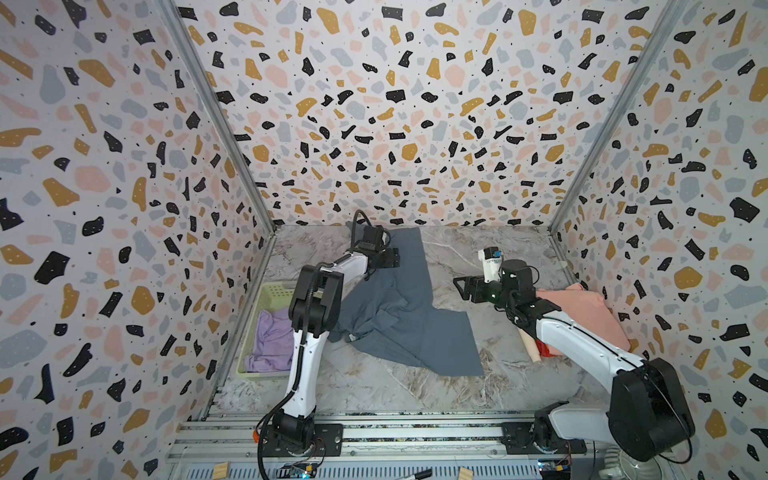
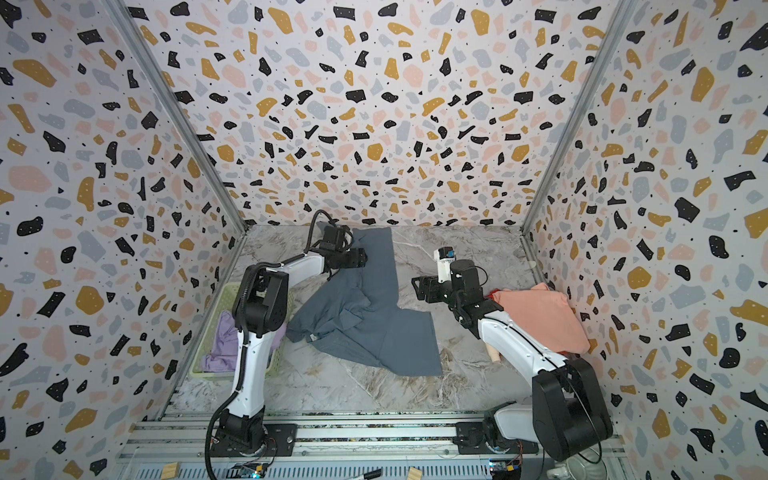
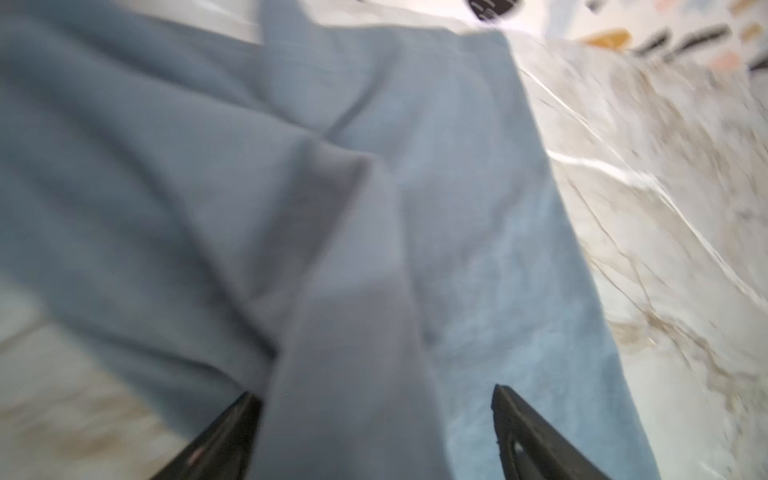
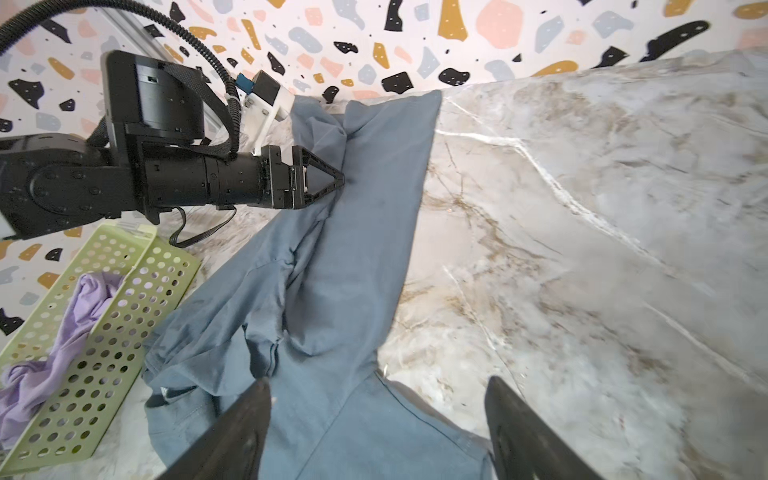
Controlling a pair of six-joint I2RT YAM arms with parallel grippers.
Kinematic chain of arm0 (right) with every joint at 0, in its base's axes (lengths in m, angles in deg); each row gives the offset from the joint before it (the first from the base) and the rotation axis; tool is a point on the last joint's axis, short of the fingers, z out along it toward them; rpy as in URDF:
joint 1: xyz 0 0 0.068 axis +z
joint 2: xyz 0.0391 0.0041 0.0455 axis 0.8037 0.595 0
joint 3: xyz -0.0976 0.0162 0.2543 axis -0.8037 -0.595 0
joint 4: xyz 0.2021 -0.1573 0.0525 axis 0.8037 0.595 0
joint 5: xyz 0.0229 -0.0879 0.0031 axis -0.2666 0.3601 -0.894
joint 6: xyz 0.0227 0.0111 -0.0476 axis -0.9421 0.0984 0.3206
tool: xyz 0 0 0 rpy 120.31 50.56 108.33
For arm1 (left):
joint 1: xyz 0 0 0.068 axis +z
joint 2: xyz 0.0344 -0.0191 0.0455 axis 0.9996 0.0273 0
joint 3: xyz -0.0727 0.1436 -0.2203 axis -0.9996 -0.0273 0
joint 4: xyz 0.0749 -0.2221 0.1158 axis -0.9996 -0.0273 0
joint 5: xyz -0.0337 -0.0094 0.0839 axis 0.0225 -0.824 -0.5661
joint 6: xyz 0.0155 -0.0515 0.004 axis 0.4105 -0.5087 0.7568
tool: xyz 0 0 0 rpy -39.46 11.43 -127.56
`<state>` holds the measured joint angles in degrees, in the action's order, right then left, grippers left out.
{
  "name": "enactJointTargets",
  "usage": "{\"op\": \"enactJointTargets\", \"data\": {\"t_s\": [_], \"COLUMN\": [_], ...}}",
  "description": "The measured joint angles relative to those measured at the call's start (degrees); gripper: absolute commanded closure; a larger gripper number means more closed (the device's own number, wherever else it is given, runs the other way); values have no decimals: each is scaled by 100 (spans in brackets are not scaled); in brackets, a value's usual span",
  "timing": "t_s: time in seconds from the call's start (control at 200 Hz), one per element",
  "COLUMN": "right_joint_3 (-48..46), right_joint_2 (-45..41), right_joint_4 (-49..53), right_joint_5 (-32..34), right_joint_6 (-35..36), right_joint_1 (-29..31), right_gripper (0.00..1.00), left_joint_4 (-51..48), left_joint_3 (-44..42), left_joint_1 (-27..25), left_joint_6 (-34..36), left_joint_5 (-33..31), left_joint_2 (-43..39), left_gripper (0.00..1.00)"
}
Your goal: Fold and stack the t-shirts
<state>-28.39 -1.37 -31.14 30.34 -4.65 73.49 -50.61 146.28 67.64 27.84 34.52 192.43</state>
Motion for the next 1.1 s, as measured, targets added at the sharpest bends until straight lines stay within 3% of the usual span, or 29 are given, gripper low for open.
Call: {"op": "enactJointTargets", "data": {"t_s": [0.165,0.345,0.586,0.716,0.916,1.096], "right_joint_3": [-236,-219,109,431,1150,1449], "right_joint_2": [-181,90,1523,2216,2994,3458], "right_joint_4": [131,44,-306,-577,-870,-1099], "right_joint_5": [85,125,-72,-271,-450,-568], "right_joint_6": [0,50,20,-122,-219,-317], "right_joint_1": [-319,-474,-472,-413,-24,181], "right_gripper": [18,18,19,20,20,20], "left_joint_4": [-579,-713,-59,378,573,568], "left_joint_3": [367,-258,-2747,-3705,-5276,-6186], "left_joint_1": [-778,-1233,-627,-623,-706,-341], "left_joint_6": [1088,1373,422,-299,-1239,-1773], "left_joint_5": [531,479,-804,-1405,-2017,-2175], "left_joint_2": [155,-310,-2702,-3886,-4900,-5289], "left_gripper": [17,17,14,14,10,11]}}
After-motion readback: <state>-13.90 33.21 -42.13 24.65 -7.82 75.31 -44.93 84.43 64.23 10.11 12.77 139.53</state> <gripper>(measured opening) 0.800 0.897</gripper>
